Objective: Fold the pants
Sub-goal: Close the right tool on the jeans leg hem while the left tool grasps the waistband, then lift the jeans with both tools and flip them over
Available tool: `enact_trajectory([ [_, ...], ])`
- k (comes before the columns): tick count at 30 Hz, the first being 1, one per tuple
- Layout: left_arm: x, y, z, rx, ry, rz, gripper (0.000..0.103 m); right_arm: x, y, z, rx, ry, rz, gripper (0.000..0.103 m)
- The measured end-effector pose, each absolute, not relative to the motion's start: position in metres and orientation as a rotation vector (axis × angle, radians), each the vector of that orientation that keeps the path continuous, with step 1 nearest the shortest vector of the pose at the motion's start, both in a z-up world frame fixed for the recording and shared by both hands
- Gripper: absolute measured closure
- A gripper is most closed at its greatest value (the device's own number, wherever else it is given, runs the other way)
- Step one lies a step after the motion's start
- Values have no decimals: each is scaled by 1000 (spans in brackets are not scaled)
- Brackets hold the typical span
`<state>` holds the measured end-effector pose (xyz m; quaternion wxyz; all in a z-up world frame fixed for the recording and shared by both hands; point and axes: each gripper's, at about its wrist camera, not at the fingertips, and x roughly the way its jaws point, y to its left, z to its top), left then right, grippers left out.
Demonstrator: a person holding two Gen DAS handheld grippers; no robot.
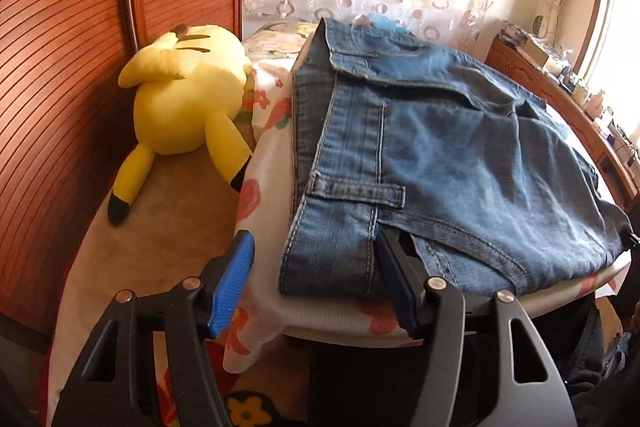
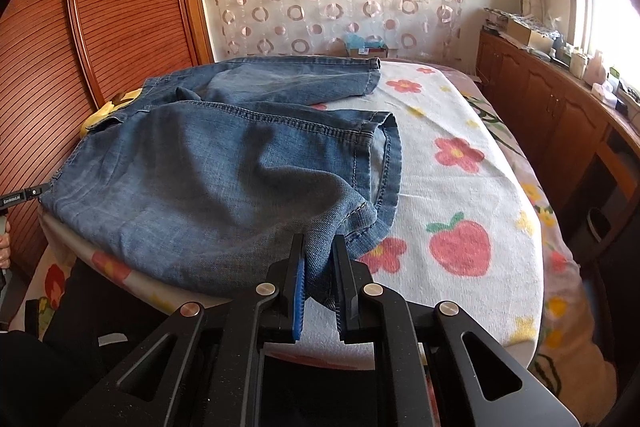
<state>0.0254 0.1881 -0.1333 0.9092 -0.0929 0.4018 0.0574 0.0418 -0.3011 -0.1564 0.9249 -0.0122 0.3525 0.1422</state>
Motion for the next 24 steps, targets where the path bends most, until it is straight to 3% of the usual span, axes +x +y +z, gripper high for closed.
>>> enact_trajectory([
  [2, 25, 184, -135, -167, 827, 124, 43, 42, -302, -155, -23, 724, 293, 91],
  [8, 25, 177, -132, -143, 818, 105, 70, 42, -304, -151, -5, 713, 311, 91],
  [10, 24, 177, -126, -151, 804, 87, 87, 42, -306, -149, 7, 707, 316, 92],
  [24, 31, 165, -47, -80, 632, 84, 90, 50, -308, -99, 6, 576, 362, 95],
])
